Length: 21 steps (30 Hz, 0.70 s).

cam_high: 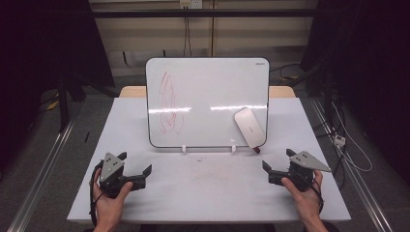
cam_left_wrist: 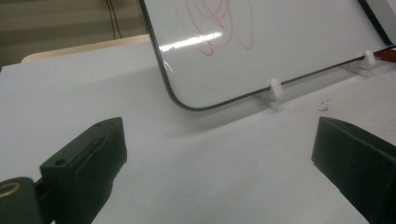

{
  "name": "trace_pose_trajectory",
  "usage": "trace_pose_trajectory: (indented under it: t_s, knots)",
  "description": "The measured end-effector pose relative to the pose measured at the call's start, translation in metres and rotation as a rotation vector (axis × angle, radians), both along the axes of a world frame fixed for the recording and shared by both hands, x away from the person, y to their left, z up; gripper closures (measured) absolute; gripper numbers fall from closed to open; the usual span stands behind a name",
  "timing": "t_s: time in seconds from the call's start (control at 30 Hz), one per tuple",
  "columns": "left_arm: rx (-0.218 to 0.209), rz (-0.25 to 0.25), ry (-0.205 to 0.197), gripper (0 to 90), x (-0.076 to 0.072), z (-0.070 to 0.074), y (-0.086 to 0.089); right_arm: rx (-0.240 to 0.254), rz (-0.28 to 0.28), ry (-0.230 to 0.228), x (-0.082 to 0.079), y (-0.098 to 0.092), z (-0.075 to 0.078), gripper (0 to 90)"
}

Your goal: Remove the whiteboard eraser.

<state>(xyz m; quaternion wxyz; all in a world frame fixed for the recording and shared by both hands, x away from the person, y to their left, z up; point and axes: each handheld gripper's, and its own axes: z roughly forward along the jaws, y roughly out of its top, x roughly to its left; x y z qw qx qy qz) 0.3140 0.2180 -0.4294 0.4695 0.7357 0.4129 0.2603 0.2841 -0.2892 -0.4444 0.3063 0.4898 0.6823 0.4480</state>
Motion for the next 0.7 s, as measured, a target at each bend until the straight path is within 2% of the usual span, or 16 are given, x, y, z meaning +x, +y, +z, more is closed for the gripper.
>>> trace_pose_trajectory:
  t_s: [0.13, 0.3, 0.57, 0.6, 0.7]
  knots:
    - [0.0, -0.001, 0.011, 3.5, 0.002, 0.0, 0.0, -0.006, -0.017, 0.017, 0.001, 0.001, -0.001, 4.2]
    - [-0.002, 0.006, 0.005, 3.6, 0.001, 0.0, -0.002, -0.017, -0.005, 0.028, 0.002, 0.003, 0.0, 5.3]
    - [-0.005, 0.005, 0.018, 3.7, 0.003, 0.0, 0.001, -0.036, 0.006, 0.028, 0.004, 0.009, 0.003, 5.0]
    - [-0.017, 0.007, 0.015, 3.7, 0.003, 0.0, 0.0, -0.037, 0.008, 0.026, 0.004, 0.009, 0.004, 4.8]
    - [-0.008, 0.004, 0.019, 3.8, 0.003, 0.0, 0.0, -0.062, 0.005, 0.037, 0.006, 0.011, 0.007, 5.3]
